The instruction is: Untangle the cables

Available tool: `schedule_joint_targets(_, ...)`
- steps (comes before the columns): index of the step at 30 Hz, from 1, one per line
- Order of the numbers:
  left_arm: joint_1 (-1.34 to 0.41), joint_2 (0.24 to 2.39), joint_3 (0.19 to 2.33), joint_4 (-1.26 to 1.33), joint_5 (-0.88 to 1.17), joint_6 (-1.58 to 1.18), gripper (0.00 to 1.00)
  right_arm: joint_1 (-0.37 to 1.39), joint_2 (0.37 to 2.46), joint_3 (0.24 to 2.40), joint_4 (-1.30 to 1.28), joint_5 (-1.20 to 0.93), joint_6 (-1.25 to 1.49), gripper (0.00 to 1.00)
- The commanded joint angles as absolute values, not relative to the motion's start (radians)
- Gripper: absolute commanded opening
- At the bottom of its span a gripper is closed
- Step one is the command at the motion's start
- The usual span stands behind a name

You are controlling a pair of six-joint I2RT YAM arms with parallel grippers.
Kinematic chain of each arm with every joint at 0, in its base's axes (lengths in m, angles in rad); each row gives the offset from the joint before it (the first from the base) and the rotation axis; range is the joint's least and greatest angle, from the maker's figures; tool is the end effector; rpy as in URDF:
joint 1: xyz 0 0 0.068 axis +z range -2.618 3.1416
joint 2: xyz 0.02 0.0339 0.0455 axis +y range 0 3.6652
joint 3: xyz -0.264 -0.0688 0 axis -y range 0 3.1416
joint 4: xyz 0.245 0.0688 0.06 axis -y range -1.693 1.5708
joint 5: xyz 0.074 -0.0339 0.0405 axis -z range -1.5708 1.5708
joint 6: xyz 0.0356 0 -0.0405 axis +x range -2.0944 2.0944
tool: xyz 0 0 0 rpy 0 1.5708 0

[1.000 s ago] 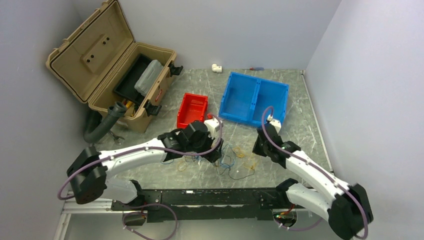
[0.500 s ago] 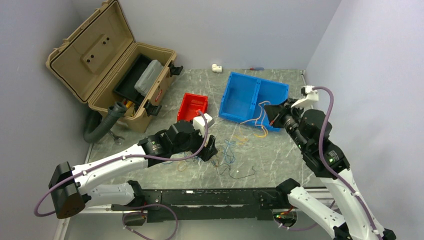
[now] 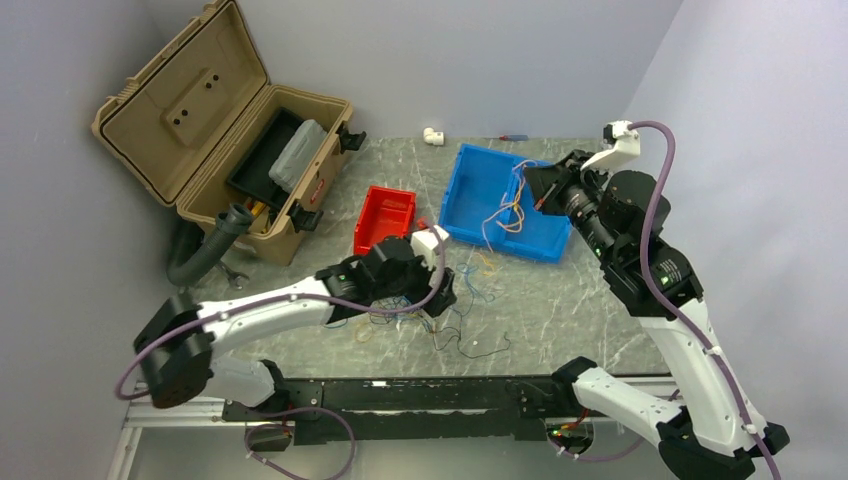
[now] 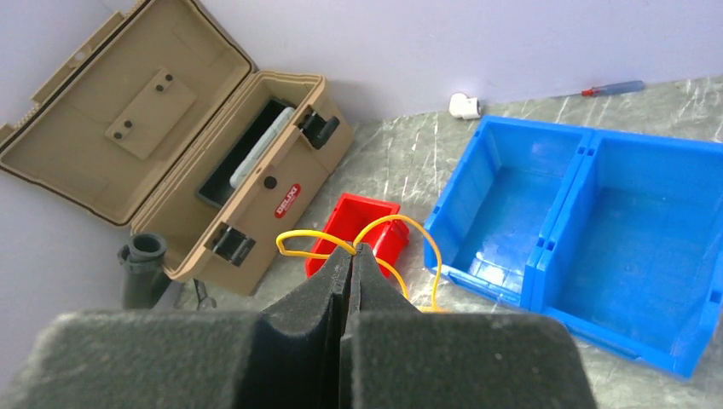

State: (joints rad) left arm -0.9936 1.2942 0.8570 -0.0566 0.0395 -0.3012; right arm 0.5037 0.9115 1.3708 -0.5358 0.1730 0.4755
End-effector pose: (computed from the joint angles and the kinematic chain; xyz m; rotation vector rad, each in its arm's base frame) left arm 0.1580 -0.2453 0.2662 0.7613 2.0350 -0.8170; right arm 0.1431 0.0719 0.4762 0.1110 1.6774 0.6017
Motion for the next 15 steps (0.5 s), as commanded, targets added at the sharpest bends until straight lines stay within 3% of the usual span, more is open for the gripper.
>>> schedule_joint_targets(1,-0.994,1.422,0.948,0.101,0.077,-0.316,0.97,0.502,0.921,1.423,-0.508,0.164,0.51,0.0)
schedule_joint_targets(7,-0.994,1.539,1.013,0.174,0.046,-0.332,0.96,0.501,0.927,1.451,-0.495,0.156,0.535,0.0)
schedule_joint_targets(11,-0.994,1.651,1.076,0.172,0.065,-0.347,0.86,0.503,0.928,1.479,-0.498,0.168,0.537,0.0)
schedule_joint_targets(13,-0.994,1.696,1.077,0.21,0.089,-0.359,0.71,0.501,0.93,1.499,-0.503,0.183,0.535,0.0)
schedule_joint_targets(15,-0.994,1.736,1.059,0.243,0.101,-0.381,0.33,0.501,0.932,1.528,-0.513,0.207,0.53,0.0)
